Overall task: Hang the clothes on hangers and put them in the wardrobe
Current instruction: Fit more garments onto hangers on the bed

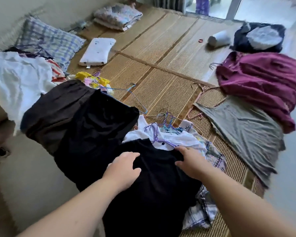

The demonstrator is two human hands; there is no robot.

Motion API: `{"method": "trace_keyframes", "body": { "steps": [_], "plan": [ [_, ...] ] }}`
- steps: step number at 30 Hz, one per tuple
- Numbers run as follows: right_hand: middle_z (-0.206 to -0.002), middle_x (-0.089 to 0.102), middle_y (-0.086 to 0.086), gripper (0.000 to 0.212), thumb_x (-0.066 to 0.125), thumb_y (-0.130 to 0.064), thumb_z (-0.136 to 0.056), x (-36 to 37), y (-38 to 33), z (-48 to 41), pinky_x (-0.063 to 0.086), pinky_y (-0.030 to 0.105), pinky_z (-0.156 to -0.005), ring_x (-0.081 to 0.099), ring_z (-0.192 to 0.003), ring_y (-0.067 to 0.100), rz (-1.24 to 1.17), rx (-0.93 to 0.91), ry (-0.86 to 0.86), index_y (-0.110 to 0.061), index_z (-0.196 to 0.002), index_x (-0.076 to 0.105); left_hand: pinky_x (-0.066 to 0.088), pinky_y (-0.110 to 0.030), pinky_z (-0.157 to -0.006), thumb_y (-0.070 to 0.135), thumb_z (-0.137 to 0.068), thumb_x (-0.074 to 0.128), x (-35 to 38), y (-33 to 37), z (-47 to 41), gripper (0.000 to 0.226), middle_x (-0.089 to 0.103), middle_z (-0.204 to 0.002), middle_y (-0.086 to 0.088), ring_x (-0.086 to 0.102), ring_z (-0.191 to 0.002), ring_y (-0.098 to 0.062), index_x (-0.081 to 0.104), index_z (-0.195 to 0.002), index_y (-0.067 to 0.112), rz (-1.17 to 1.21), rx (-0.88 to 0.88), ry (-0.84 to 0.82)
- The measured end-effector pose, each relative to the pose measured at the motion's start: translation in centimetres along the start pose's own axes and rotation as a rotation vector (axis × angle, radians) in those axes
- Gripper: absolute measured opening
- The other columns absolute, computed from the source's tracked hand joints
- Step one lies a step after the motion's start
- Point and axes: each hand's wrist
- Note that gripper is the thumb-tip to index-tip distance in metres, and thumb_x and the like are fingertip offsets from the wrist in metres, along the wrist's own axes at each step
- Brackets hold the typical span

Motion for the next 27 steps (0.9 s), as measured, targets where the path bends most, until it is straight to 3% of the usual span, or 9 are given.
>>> {"method": "trace_keyframes", "body": {
  "steps": [6, 12, 16, 20, 24, 27],
  "plan": [
    [-0.141, 0.042, 0.003, 0.067, 0.057, -0.037, -0.085, 4.3, 0.5, -4.5, 0.042, 0.040, -0.100, 0.043, -0.128, 0.024, -0.106, 0.121, 0.021, -0.036, -0.145, 0.027, 0.031, -0.040, -0.111, 0.038, -0.083, 0.054, 1.5, -4.7, -5.8, 0.062, 0.029, -0.151, 0.009, 0.031, -0.137, -0.014, 0.034, -0.141, 0.035, -0.087, 0.063, -0.025],
    [-0.145, 0.040, 0.000, 0.047, 0.049, -0.033, -0.092, 8.3, 4.1, -9.8, 0.037, 0.046, -0.104, 0.039, -0.131, 0.024, -0.024, 0.179, 0.060, -0.023, -0.136, 0.041, 0.029, -0.042, -0.110, 0.037, -0.078, 0.061, 6.2, -5.9, -12.9, 0.075, 0.019, -0.155, 0.007, 0.022, -0.141, -0.018, 0.026, -0.144, 0.038, -0.224, 0.126, -0.025],
    [-0.132, 0.043, 0.006, 0.047, 0.048, -0.029, -0.091, 9.5, 4.5, -11.6, 0.042, 0.041, -0.097, 0.044, -0.120, 0.030, 0.144, 0.212, 0.123, -0.030, -0.137, 0.038, 0.028, -0.046, -0.110, 0.038, -0.076, 0.063, 7.8, -6.2, -16.0, 0.084, 0.012, -0.157, 0.003, 0.016, -0.143, -0.021, 0.018, -0.146, 0.037, -0.253, 0.124, 0.016],
    [-0.116, 0.058, 0.005, 0.040, 0.041, -0.011, -0.084, 9.2, 3.6, -11.9, 0.043, 0.042, -0.094, 0.055, -0.108, 0.028, 0.252, 0.186, 0.111, -0.030, -0.116, 0.053, 0.029, -0.048, -0.109, 0.038, -0.076, 0.064, 8.3, -6.4, -17.2, 0.089, 0.008, -0.158, 0.002, 0.016, -0.143, -0.025, 0.012, -0.148, 0.035, -0.251, 0.099, -0.032],
    [-0.098, 0.049, 0.003, 0.028, 0.049, -0.005, -0.080, 7.7, 3.3, -9.7, 0.040, 0.028, -0.079, 0.051, -0.099, 0.027, -0.110, 0.103, 0.173, -0.030, -0.089, 0.057, 0.027, -0.049, -0.110, 0.042, -0.079, 0.061, 7.2, -6.3, -16.3, 0.090, 0.010, -0.157, 0.004, 0.014, -0.143, -0.025, 0.005, -0.149, 0.031, -0.228, 0.088, 0.010],
    [-0.085, 0.052, -0.010, 0.030, 0.060, -0.006, -0.080, 5.4, 2.7, -6.4, 0.039, 0.025, -0.068, 0.051, -0.085, 0.017, -0.184, 0.009, 0.196, -0.034, -0.075, 0.050, 0.025, -0.050, -0.110, 0.046, -0.089, 0.049, 4.6, -5.7, -14.3, 0.072, 0.024, -0.152, 0.003, 0.020, -0.139, -0.025, 0.011, -0.149, 0.032, -0.192, 0.085, 0.049]
  ]
}}
Point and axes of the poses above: each hand's wrist, its own z-axis away from the middle knuckle, its own x-axis out of the palm, y = z × x
